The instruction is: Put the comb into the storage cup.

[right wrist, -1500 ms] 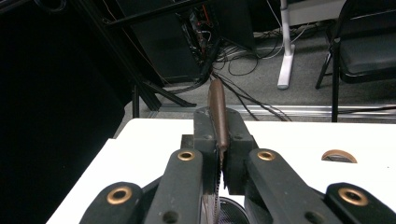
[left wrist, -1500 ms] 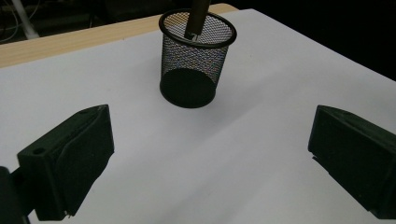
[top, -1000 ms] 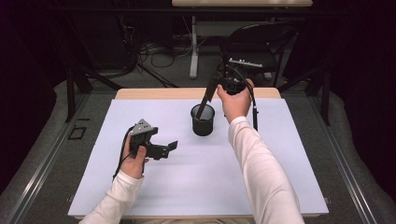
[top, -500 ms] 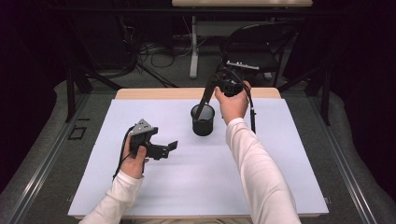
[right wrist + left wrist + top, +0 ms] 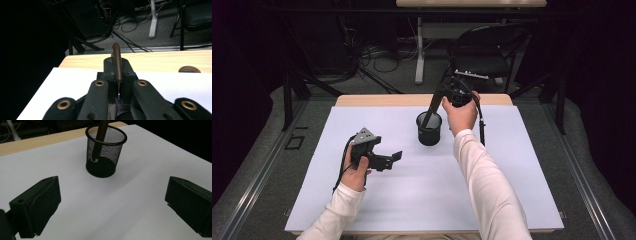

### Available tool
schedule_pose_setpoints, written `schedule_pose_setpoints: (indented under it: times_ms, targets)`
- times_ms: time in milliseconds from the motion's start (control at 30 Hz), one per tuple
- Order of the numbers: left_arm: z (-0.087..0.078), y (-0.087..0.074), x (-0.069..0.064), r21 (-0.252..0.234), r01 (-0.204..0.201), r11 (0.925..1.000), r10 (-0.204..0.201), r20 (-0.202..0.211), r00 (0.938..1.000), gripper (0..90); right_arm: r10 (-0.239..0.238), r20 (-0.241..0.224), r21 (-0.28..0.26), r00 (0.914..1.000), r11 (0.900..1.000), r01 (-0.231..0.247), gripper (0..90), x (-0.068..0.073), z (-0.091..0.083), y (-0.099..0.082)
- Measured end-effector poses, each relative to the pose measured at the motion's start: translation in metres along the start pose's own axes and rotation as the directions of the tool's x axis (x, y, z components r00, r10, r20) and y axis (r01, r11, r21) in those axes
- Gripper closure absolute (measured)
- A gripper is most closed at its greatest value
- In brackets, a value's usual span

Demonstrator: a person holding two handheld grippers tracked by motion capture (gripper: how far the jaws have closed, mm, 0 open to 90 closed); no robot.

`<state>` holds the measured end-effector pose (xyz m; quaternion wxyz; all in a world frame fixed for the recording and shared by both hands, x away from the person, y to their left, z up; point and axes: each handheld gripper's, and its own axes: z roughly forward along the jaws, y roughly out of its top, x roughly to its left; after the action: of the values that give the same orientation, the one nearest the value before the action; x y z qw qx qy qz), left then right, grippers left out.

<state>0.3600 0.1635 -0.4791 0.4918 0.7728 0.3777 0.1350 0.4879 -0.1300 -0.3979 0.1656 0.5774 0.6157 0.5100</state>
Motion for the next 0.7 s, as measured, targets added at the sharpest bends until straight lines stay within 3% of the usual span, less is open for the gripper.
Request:
schedule_pose_setpoints:
  times_ms: [700]
  targets:
    - [0.001, 0.0, 0.0, 0.003, -0.002, 1.0, 0.002, -0.001, 1.0, 0.7, 0.012, 0.005, 0.019, 0.9999, 0.9998, -0.012, 87.0, -0.009, 0.011, -0.019]
